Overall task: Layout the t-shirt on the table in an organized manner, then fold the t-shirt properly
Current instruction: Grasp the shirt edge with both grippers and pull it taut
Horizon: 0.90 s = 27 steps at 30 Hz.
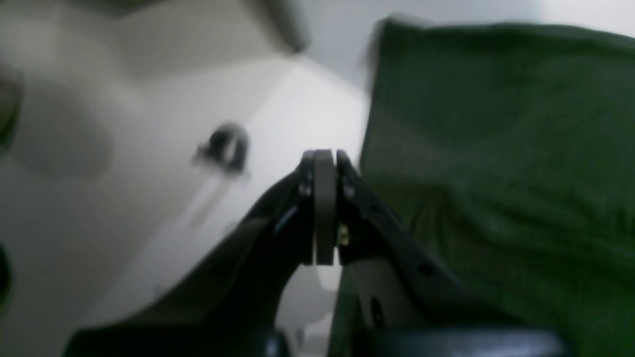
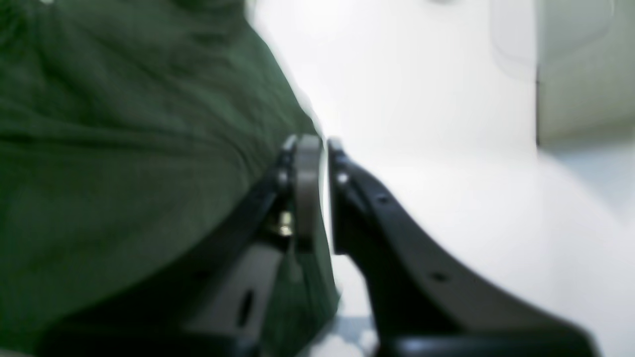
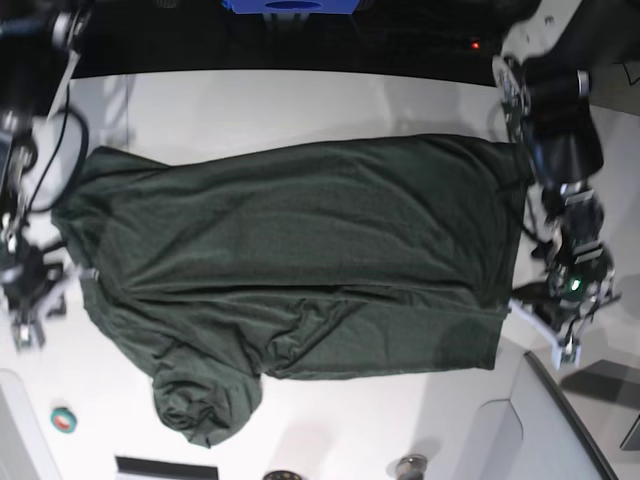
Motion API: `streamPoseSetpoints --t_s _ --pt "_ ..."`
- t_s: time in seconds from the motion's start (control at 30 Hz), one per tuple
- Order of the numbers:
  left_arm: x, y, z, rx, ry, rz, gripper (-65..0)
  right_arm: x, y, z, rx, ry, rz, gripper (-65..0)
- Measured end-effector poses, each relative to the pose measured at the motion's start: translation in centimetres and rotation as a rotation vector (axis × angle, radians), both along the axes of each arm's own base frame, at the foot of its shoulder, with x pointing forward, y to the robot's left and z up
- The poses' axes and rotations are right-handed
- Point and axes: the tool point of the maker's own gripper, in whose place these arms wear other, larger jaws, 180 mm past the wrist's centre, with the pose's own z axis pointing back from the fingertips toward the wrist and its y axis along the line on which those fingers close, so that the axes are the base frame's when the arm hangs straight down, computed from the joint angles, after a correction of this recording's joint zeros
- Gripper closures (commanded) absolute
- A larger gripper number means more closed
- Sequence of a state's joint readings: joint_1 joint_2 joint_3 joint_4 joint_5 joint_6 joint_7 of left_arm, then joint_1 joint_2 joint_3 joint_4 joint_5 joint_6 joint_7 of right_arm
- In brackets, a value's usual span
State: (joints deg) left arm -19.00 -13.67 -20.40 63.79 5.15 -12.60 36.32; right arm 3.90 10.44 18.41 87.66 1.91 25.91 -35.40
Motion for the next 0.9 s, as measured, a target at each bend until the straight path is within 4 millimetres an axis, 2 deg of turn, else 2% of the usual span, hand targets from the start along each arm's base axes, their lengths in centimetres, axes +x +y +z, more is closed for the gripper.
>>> streamPoseSetpoints --t_s 0.1,0.17,0.2,0.27,0.33,0.4,0.5,0.7,0.8,0.9 --pt "-3.9 -0.7 -0.5 -0.03 0.004 -0.065 0.0 -4.7 2.7 -1.7 0.058 0.036 0.021 -33.9" --pt "-7.8 -0.9 -2.6 -0.034 0.063 -0.067 0.0 -8.3 3.0 -4.5 0.061 0.136 0.006 -45.6" --pt "-9.7 -1.4 -3.8 -0.052 0.09 -0.073 0.0 -10.0 2.9 -5.7 0.056 0.18 0.001 -48.6" --pt "-12.7 -2.3 -5.7 -0.079 0.12 -0.1 0.0 -12.5 3.2 -7.2 0.071 0.234 -0.014 -47.1" --pt "-14.4 -2.7 -6.6 -0.088 0.107 -0.105 0.0 -13.8 4.1 -8.2 0.108 0.26 -0.034 -43.2" --pt "-15.0 -2.7 -6.7 -0.082 0.091 -0.114 0.0 -13.7 4.8 -8.3 0.154 0.238 -0.058 -41.4" --pt "-15.6 -2.3 -7.0 -0.078 0.098 -0.111 0.0 -14.1 4.1 -9.2 0.157 0.262 -0.077 -40.8" --pt "-16.9 -1.8 -9.1 -0.102 0.155 -0.081 0.0 -15.4 4.0 -10.8 0.171 0.317 -0.093 -40.7" --pt "-16.9 -1.8 -9.2 -0.103 0.155 -0.076 0.0 -15.9 2.5 -11.0 0.178 0.313 -0.143 -40.7" --pt "-16.8 -1.9 -9.2 -0.104 0.153 -0.078 0.0 -17.0 2.0 -12.4 0.178 0.363 -0.159 -40.5"
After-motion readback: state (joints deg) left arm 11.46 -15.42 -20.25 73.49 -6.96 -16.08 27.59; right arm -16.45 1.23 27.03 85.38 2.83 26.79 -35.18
